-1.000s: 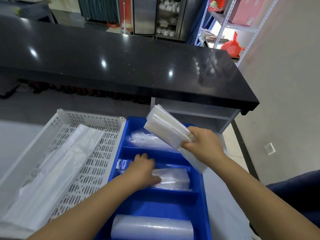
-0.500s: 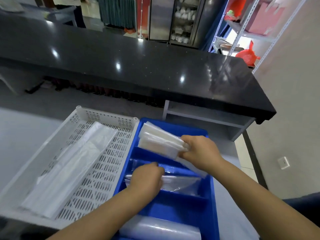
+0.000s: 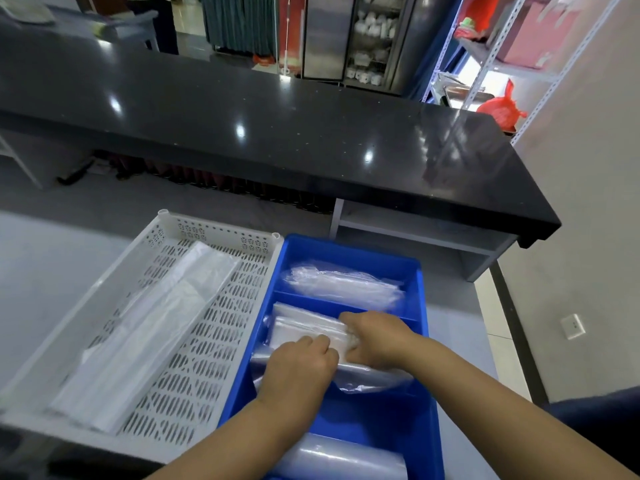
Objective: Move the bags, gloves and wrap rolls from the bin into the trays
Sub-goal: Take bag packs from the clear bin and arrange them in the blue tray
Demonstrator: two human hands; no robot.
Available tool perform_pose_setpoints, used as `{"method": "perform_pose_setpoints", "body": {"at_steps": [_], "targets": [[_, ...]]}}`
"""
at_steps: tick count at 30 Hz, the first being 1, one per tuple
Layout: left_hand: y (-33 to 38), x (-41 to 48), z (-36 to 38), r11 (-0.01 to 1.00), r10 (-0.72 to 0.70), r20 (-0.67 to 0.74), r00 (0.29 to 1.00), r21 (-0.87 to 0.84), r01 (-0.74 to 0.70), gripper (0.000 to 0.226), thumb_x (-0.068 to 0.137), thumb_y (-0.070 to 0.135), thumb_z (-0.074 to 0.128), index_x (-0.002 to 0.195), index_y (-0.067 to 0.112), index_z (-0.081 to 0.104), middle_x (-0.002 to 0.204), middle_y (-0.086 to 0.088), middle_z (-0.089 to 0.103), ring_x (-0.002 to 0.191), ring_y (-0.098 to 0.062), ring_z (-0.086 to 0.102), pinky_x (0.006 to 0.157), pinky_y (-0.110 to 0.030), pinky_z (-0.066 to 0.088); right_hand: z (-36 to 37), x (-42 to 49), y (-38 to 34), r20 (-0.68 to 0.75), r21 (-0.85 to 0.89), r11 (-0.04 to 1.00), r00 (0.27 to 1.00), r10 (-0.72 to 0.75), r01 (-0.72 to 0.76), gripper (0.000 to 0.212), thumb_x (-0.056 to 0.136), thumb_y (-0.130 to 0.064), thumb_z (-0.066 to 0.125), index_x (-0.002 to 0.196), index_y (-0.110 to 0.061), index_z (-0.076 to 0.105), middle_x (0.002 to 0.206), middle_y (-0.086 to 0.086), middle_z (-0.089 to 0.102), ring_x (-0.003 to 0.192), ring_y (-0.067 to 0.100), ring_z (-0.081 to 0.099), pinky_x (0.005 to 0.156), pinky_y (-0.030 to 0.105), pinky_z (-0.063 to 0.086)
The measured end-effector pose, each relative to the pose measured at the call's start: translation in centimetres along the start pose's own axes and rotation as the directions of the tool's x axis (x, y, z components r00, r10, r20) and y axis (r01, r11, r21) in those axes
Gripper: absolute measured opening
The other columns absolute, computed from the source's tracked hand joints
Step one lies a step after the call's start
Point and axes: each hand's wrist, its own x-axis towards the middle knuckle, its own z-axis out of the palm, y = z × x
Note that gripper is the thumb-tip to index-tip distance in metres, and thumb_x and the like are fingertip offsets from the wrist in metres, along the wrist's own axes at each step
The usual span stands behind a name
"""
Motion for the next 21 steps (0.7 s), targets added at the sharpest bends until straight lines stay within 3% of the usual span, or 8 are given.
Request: {"method": "perform_pose_setpoints", "body": {"at_steps": [3,5,7,10,14,17,21], "targets": [[0.0,0.8,-0.1,1.000,-0.025,0.039,0.999,0.010,0.025,0.043,0.013,0.015,0.087,0.043,0.021,0.056,0.046,0.005,0.053,0.037,-0.012,0.049,0.034,-0.018,0.029,0.4,0.3,0.0,-0.034,-0.003,1.000,0.999,-0.009,0.009,0.024,0.075,-0.043,0.054,0.093,-0.033,0.042,0.089,-0.006,0.063,0.074,0.021,0.053,0.058,0.031,0.038],[-0.3,1.4,-0.3,0.998,-0.068,0.089,0.994,0.022,0.067,0.035,0.037,0.015,0.087,0.064,0.017,0.065,0.066,0.000,0.062,0.058,-0.016,0.059,0.046,-0.023,0.035,0.4,0.3,0.0,-0.072,-0.032,0.999,0.997,-0.022,0.020,0.029,0.077,-0.045,0.054,0.100,-0.032,0.043,0.096,-0.004,0.066,0.078,0.022,0.056,0.061,0.032,0.040],[-0.7,2.0,0.4,0.993,-0.113,0.141,0.984,0.045,0.107,0.026,0.074,0.007,0.066,0.099,0.011,0.061,0.101,-0.007,0.060,0.092,-0.025,0.057,0.066,-0.031,0.036,0.1,0.0,0.1,-0.123,-0.054,0.998,0.992,-0.034,0.027,0.038,0.079,-0.045,0.054,0.114,-0.031,0.045,0.105,-0.004,0.067,0.089,0.024,0.060,0.066,0.034,0.044],[-1.2,2.8,0.8,0.991,-0.128,0.200,0.971,0.070,0.116,0.022,0.084,0.005,0.053,0.105,0.010,0.056,0.109,-0.009,0.058,0.100,-0.028,0.053,0.073,-0.034,0.035,-1.0,-1.3,0.6,-0.214,0.016,1.000,0.977,-0.020,0.024,0.045,0.079,-0.041,0.059,0.122,-0.035,0.046,0.115,-0.010,0.064,0.099,0.020,0.060,0.077,0.034,0.049],[-1.5,3.7,1.2,0.996,-0.075,0.140,0.987,0.067,0.066,0.016,0.085,0.007,0.051,0.099,0.010,0.058,0.102,-0.009,0.060,0.095,-0.029,0.054,0.067,-0.033,0.027,-1.1,-3.2,1.5,-0.327,0.022,1.000,0.945,-0.010,0.019,0.036,0.086,-0.042,0.058,0.121,-0.032,0.056,0.121,-0.010,0.062,0.109,0.015,0.055,0.089,0.030,0.045],[-1.7,4.0,1.8,0.997,-0.062,0.117,0.991,0.043,0.057,0.013,0.085,0.011,0.051,0.095,0.011,0.059,0.099,-0.008,0.061,0.093,-0.028,0.054,0.068,-0.033,0.031,0.2,-4.2,1.4,-0.271,-0.026,1.000,0.963,-0.015,0.008,0.036,0.081,-0.047,0.061,0.112,-0.029,0.061,0.107,-0.007,0.065,0.101,0.017,0.055,0.084,0.030,0.044],[-4.2,3.7,1.4,0.994,-0.094,0.112,0.989,-0.044,0.100,0.021,0.079,0.023,0.058,0.100,0.018,0.061,0.101,0.000,0.061,0.098,-0.022,0.052,0.077,-0.033,0.041,1.4,-5.0,1.5,-0.212,-0.128,0.991,0.977,0.007,-0.034,0.016,0.076,-0.038,0.060,0.082,-0.024,0.055,0.092,0.000,0.066,0.082,0.022,0.054,0.074,0.029,0.037]]}}
